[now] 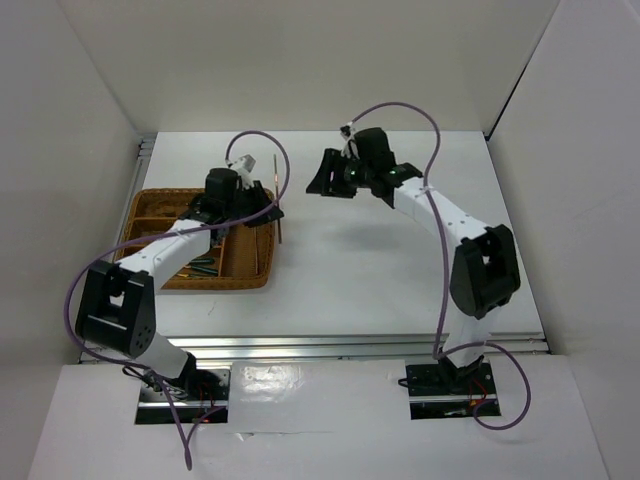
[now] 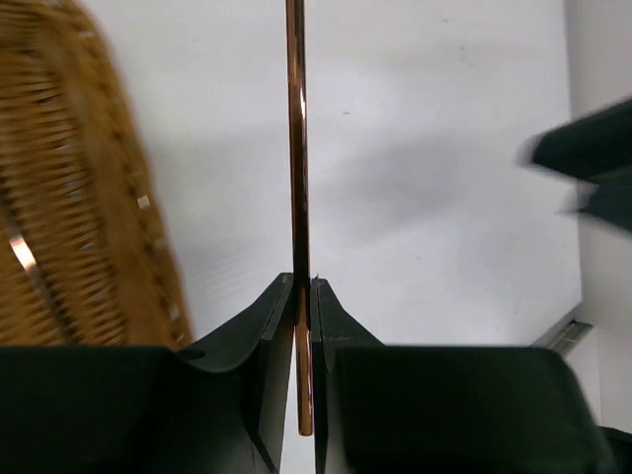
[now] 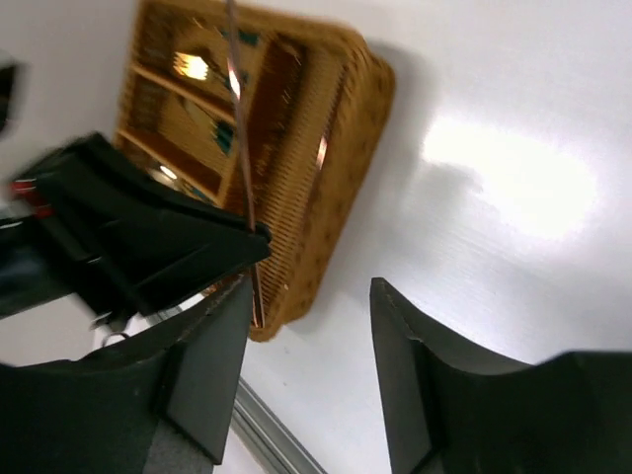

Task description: Sort the eating utensils into containers

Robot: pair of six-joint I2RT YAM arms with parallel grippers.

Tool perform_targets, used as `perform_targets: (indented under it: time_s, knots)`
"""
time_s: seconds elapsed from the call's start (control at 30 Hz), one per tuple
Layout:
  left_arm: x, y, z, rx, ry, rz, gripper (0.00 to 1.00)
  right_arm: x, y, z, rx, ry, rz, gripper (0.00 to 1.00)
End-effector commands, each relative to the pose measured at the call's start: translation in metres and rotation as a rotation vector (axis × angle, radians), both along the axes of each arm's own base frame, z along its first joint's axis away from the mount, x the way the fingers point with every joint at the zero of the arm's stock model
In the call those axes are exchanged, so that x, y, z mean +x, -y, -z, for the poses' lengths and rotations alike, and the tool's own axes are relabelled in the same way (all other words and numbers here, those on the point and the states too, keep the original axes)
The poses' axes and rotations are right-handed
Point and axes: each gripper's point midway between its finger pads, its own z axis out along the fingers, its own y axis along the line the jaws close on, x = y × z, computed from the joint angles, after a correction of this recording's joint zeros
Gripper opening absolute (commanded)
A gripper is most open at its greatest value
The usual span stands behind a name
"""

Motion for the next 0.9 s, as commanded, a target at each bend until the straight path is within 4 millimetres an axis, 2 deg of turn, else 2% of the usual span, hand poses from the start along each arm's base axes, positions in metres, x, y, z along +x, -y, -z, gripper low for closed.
perform_targets:
  time_s: [0.0,0.1,0.13,0.2,0.33,0.37,0.53,0.67,0.7,0.73,0.77,0.87]
  knots:
    - [-0.005,-0.027,-0.021,0.092,0.022,-0.025,0.16,-0.010,0.013,-0.070,0.049,0.177,0.000,0.60]
    - [-0.019,-0.055,-0.007,0.181,-0.064,-0.064,0.16,-0.001,0.033,-0.059,-0.023,0.194,0.086,0.66]
    - [-0.024,-0.056,-0.003,0.195,-0.084,-0.056,0.16,0.002,0.036,-0.058,-0.035,0.199,0.107,0.66]
    - [-0.033,-0.067,0.008,0.233,-0.137,-0.060,0.16,0.009,0.052,-0.041,-0.084,0.167,0.167,0.67]
    - [-0.043,-0.078,0.033,0.289,-0.211,-0.092,0.16,0.015,0.057,-0.021,-0.132,0.129,0.197,0.73]
    - [-0.045,-0.080,0.040,0.300,-0.228,-0.096,0.16,0.016,0.057,-0.022,-0.127,0.137,0.198,0.73]
    - [-0.038,-0.086,0.060,0.353,-0.264,-0.101,0.16,0.021,0.059,-0.018,-0.141,0.151,0.210,0.75]
    - [-0.024,-0.091,0.073,0.379,-0.302,-0.121,0.17,0.028,0.064,-0.015,-0.174,0.169,0.235,0.76]
    - [-0.024,-0.091,0.073,0.385,-0.298,-0.113,0.18,0.032,0.067,-0.019,-0.181,0.181,0.255,0.76]
    - [-0.025,-0.091,0.078,0.389,-0.311,-0.111,0.20,0.034,0.068,-0.014,-0.196,0.181,0.257,0.76]
    - [-0.025,-0.091,0.078,0.389,-0.311,-0.111,0.26,0.035,0.069,-0.014,-0.201,0.182,0.265,0.76]
    - [-0.024,-0.093,0.078,0.396,-0.310,-0.118,0.35,0.038,0.075,-0.015,-0.227,0.192,0.289,0.77]
